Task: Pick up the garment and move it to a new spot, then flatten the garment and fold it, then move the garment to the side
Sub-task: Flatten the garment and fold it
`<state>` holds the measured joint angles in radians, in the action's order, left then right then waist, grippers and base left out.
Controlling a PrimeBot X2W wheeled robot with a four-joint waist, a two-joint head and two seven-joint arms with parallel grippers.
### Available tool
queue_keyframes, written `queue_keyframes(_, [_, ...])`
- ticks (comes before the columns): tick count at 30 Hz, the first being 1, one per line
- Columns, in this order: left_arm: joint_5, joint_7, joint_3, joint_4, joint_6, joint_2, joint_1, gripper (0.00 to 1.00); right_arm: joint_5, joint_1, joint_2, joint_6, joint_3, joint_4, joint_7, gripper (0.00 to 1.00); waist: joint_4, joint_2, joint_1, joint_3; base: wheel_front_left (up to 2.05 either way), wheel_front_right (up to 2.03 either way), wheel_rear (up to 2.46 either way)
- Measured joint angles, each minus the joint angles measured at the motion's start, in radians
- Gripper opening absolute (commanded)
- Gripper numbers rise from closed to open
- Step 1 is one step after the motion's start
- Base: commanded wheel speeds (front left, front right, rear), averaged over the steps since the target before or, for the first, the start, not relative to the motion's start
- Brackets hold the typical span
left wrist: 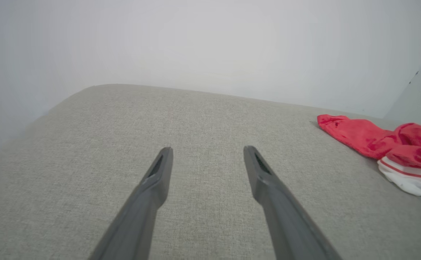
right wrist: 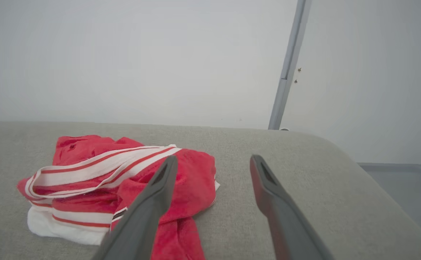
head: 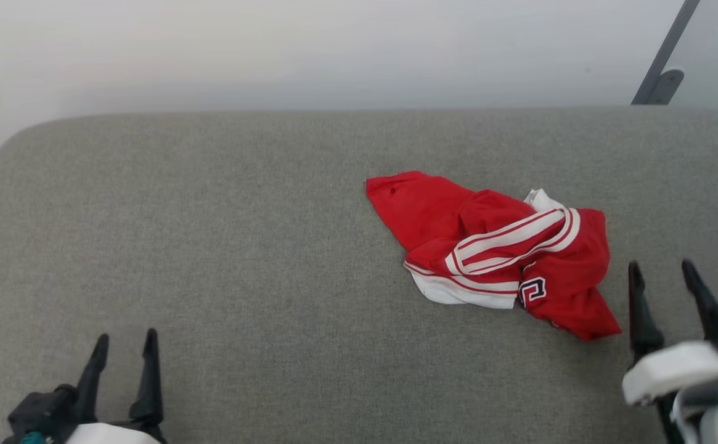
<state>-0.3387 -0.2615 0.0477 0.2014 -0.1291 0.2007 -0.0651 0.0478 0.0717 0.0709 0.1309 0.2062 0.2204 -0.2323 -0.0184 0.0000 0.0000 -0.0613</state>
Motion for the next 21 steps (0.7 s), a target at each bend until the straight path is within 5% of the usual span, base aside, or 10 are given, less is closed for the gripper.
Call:
queue_keyframes(13, [-0.037,0.0,-0.1,0.013,0.0,-0.025,0.124,1.0,0.156,0.363,0.357,0.0,-0.192,0.12,0.513,1.0,-0.059,0.0,0.0,-0.156,0.0,0.0,0.0])
queue_keyframes(21, [-0.059,0.0,-0.13,0.029,0.0,-0.03,0.181,1.0,0.325,0.539,0.464,0.0,-0.346,0.217,0.749,1.0,-0.113,0.0,0.0,-0.246,0.0,0.0,0.0])
